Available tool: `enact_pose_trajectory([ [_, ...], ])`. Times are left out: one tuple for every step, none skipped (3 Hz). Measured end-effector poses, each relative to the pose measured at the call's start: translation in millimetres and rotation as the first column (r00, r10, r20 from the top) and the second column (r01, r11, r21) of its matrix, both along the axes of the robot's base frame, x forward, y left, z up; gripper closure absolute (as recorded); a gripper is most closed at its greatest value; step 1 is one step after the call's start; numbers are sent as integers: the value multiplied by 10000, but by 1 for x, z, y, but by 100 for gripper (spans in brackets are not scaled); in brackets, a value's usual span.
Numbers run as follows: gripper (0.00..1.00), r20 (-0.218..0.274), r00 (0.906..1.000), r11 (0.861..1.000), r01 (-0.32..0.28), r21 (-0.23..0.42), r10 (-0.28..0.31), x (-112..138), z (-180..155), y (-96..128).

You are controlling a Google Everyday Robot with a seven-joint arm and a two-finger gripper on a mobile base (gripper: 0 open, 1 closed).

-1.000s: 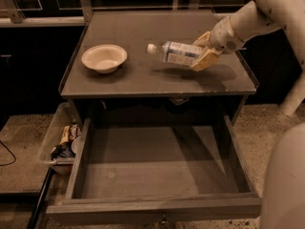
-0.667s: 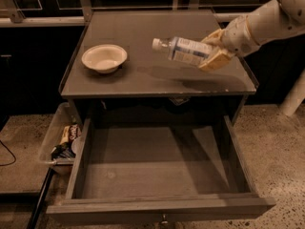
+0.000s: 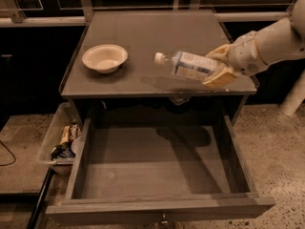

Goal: Place blue plastic bottle into top drawer

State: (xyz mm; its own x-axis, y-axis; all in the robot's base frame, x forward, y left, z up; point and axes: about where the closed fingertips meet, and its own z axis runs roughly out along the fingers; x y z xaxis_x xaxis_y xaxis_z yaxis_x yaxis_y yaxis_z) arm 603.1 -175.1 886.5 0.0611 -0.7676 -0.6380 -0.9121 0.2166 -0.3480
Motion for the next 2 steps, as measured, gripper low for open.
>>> enact_pose_trajectory([
  [100,2,10000,10000,-62,-36,62,0,-1,2],
  [100,-25,10000,9997,-14,-242,13,-24,-13,0],
])
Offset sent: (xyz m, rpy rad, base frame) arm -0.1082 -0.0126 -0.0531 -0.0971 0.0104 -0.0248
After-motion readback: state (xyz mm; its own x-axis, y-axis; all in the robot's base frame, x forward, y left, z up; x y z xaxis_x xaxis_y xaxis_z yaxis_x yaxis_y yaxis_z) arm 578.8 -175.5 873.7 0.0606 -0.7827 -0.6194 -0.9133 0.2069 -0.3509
